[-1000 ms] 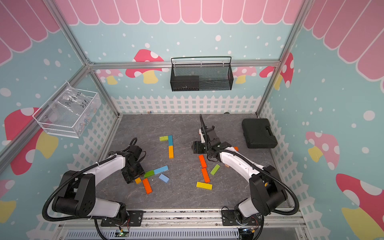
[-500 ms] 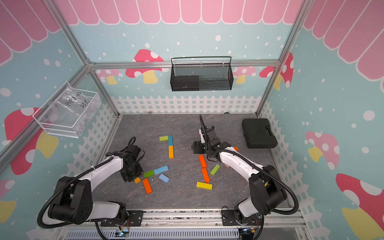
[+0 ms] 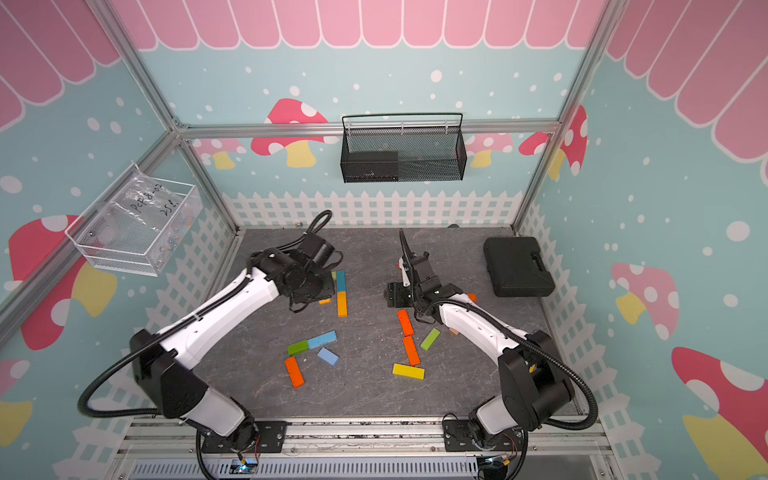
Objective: Assemble a giraffe with building blocks
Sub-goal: Assemble the building block at the center of the board.
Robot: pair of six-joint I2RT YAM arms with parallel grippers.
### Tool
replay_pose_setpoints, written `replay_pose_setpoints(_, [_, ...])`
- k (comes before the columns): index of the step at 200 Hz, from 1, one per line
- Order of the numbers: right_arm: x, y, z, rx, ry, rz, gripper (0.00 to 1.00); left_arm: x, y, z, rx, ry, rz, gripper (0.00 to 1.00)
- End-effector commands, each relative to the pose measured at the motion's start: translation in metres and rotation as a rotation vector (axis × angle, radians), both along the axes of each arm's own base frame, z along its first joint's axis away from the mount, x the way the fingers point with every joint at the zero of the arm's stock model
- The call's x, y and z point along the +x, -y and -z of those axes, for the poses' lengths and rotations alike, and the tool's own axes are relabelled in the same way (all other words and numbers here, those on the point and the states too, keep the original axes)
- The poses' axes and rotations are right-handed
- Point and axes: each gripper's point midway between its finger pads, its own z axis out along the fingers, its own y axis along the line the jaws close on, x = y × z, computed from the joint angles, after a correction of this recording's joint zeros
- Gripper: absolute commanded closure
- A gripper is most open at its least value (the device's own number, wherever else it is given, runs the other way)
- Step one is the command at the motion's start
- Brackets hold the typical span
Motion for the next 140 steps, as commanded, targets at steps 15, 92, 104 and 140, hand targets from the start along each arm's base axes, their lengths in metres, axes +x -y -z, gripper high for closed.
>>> replay_pose_setpoints(15, [-0.007, 0.014, -0.012, -0.019, 0.029, 0.032, 0.24, 0.002, 0.046, 0.046, 0.017, -0.102, 0.083, 0.71])
replay_pose_setpoints(92, [-0.008, 0.017, -0.005, -0.03, 0.012, 0.034, 0.24, -0.013, 0.055, 0.116, 0.086, -0.214, 0.086, 0.71])
replay_pose_setpoints(104, [-0.008, 0.017, -0.003, -0.031, 0.007, 0.033, 0.24, -0.016, 0.051, 0.127, 0.088, -0.227, 0.078, 0.71])
replay_pose_setpoints(140, [-0.007, 0.014, -0.002, -0.026, -0.001, 0.03, 0.24, -0.026, 0.043, 0.15, 0.087, -0.26, 0.062, 0.71])
